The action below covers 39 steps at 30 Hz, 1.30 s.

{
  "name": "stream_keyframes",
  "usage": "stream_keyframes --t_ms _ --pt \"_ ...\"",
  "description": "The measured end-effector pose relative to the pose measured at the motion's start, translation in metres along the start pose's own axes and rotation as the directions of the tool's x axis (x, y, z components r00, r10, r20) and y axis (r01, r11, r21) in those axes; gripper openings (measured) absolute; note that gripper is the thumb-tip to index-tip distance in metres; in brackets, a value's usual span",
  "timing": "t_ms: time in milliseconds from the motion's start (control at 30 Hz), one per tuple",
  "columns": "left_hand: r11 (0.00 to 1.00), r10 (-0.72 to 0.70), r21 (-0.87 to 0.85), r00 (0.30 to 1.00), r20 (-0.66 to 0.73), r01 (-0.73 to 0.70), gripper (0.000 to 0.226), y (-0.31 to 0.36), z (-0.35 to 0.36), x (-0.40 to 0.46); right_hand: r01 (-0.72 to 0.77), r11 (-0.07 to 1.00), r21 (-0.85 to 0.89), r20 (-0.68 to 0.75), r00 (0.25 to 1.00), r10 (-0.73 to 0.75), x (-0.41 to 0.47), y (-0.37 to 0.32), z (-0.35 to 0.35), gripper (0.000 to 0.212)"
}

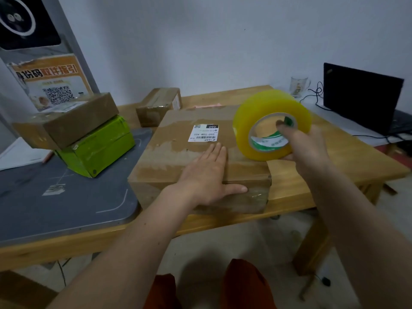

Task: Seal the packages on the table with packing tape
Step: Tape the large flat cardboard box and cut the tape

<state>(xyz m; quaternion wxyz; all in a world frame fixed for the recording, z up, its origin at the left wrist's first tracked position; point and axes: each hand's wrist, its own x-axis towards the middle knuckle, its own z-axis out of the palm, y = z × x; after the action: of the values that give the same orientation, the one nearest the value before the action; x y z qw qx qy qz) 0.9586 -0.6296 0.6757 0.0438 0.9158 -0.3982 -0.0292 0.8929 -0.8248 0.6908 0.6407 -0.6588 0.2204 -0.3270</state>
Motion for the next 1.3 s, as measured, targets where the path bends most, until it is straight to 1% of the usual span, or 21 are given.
stream_keyframes --t_ms 67,167,200,267,333,433,467,500,567,600,633,667,700,767,833,867,1000,1100,1200,1267,1300 --pt "1.0 -0.007 0.001 1.0 0.01 0.007 0.112 0.0 0.001 0.0 -0.02 0.999 0.044 -0.008 1.0 0.021 0.0 0.003 -0.009 0.017" --pt "1.0 -0.025 0.006 0.999 0.03 0.025 0.113 0.0 0.001 0.001 -0.014 0.997 0.077 -0.121 0.992 0.023 0.002 0.009 -0.031 0.005" --pt "0.999 -0.032 0.004 0.999 0.034 0.032 0.114 0.0 0.001 0.002 0.004 0.998 0.068 -0.16 0.987 0.006 0.004 0.011 -0.038 0.005" --pt "0.999 -0.041 0.006 0.998 0.039 0.041 0.115 0.001 0.002 0.002 0.007 0.999 0.04 -0.177 0.984 0.0 0.005 0.016 -0.047 0.01" --pt "0.999 -0.048 0.01 0.998 0.038 0.048 0.114 0.001 0.003 0.003 -0.072 0.993 0.088 -0.181 0.98 0.087 0.004 0.027 -0.048 0.005" --pt "0.999 -0.047 0.004 0.998 0.04 0.046 0.106 0.001 0.003 0.003 -0.181 0.967 0.181 -0.186 0.959 0.214 0.002 0.048 -0.048 0.011" --pt "0.999 -0.041 -0.003 0.998 0.037 0.041 0.101 0.001 0.003 0.003 -0.224 0.951 0.213 -0.172 0.95 0.262 0.001 0.053 -0.048 0.016" --pt "0.999 -0.032 -0.01 0.999 0.036 0.033 0.095 0.001 0.003 0.002 -0.277 0.925 0.26 -0.15 0.935 0.322 0.001 0.059 -0.047 0.03" --pt "0.999 -0.007 -0.039 0.998 0.056 0.009 0.088 0.001 0.002 0.001 -0.379 0.852 0.36 -0.111 0.89 0.442 0.0 0.067 -0.047 0.067" --pt "0.996 -0.001 -0.083 0.997 0.078 0.008 0.087 0.0 -0.001 0.0 -0.41 0.826 0.387 -0.094 0.873 0.478 -0.001 0.071 -0.047 0.077" --pt "0.989 -0.019 -0.145 0.995 0.093 0.032 0.089 -0.004 -0.005 -0.002 -0.434 0.806 0.401 -0.066 0.865 0.498 -0.002 0.075 -0.048 0.082" --pt "0.975 -0.078 -0.201 0.993 0.087 0.095 0.093 -0.012 -0.009 -0.003 -0.456 0.792 0.405 -0.031 0.859 0.511 -0.003 0.079 -0.048 0.082" --pt "0.954 -0.186 -0.23 0.981 0.058 0.195 0.097 -0.023 -0.012 -0.003 -0.469 0.787 0.401 0.008 0.861 0.509 -0.005 0.082 -0.049 0.077" --pt "0.882 -0.445 -0.179 0.895 -0.013 0.436 0.102 -0.053 -0.017 -0.004 -0.469 0.792 0.39 0.087 0.875 0.476 -0.009 0.085 -0.048 0.061" --pt "0.802 -0.593 -0.095 0.805 -0.006 0.59 0.097 -0.078 -0.015 -0.006 -0.467 0.78 0.417 0.155 0.882 0.445 -0.012 0.087 -0.046 0.054" --pt "0.785 -0.616 -0.08 0.788 0.01 0.615 0.095 -0.086 -0.014 -0.006 -0.482 0.756 0.443 0.179 0.874 0.452 -0.013 0.086 -0.044 0.053" --pt "0.787 -0.613 -0.079 0.79 0.004 0.612 0.095 -0.095 -0.008 -0.005 -0.576 0.579 0.577 0.261 0.802 0.538 -0.03 0.086 -0.025 0.047" --pt "0.78 -0.621 -0.105 0.784 -0.01 0.617 0.092 -0.099 -0.007 -0.006 -0.63 0.532 0.566 0.306 0.759 0.575 -0.044 0.084 -0.004 0.038" --pt "0.768 -0.631 -0.138 0.776 0.001 0.625 0.09 -0.104 -0.009 -0.008 -0.64 0.572 0.513 0.311 0.76 0.571 -0.044 0.067 0.006 0.032" --pt "0.75 -0.632 -0.248 0.775 0.007 0.613 0.088 -0.112 -0.012 -0.011 -0.583 0.666 0.466 0.277 0.811 0.515 -0.037 0.05 0.01 0.038" --pt "0.736 -0.621 -0.338 0.784 0.008 0.586 0.088 -0.115 -0.015 -0.011 -0.527 0.73 0.436 0.249 0.85 0.465 -0.032 0.037 0.011 0.041"
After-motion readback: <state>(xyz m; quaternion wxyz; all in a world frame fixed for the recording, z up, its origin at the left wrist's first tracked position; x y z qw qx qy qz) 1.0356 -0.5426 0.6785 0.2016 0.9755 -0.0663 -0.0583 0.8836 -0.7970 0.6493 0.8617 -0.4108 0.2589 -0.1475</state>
